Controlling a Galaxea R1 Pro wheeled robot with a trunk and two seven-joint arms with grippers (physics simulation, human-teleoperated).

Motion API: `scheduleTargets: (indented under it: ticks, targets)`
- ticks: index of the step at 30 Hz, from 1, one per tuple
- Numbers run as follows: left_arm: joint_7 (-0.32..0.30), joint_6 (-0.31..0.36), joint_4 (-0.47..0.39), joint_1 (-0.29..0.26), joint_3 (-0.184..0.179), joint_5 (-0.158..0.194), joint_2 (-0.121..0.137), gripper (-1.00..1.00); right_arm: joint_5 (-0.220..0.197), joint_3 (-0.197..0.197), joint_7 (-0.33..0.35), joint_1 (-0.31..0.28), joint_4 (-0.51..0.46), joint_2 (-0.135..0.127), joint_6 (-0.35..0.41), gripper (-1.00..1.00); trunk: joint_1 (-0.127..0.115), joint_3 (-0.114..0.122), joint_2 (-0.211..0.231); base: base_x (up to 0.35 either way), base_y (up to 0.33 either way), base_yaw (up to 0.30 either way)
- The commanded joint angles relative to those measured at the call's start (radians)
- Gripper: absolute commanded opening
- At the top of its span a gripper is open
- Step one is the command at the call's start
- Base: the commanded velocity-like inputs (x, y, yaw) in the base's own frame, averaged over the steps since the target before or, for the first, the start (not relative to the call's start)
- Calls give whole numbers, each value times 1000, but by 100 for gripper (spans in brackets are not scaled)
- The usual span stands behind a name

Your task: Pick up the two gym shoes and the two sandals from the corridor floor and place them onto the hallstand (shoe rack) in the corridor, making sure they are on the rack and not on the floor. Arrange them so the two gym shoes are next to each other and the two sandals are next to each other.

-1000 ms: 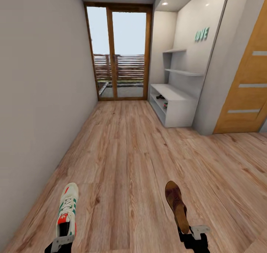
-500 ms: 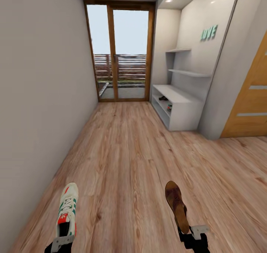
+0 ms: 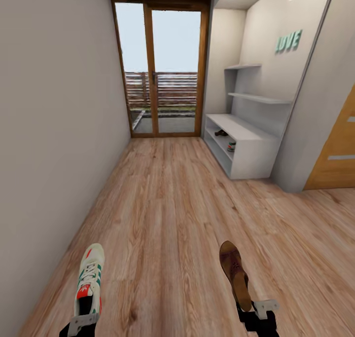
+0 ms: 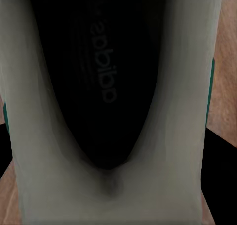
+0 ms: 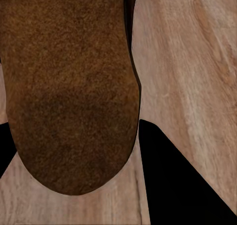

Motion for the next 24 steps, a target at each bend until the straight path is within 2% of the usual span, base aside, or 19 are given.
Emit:
scheduleTargets:
  ticks: [1, 24]
  targets:
    - [-8, -4, 0, -1, 9, -7, -1, -100, 6, -10, 5, -1, 1, 0, -3, -100, 0, -1, 0, 337, 119, 0]
    - [-8, -4, 0, 0, 9, -7, -1, -100, 6, -10, 5, -1, 1, 0, -3, -100, 0, -1, 0, 337, 119, 0]
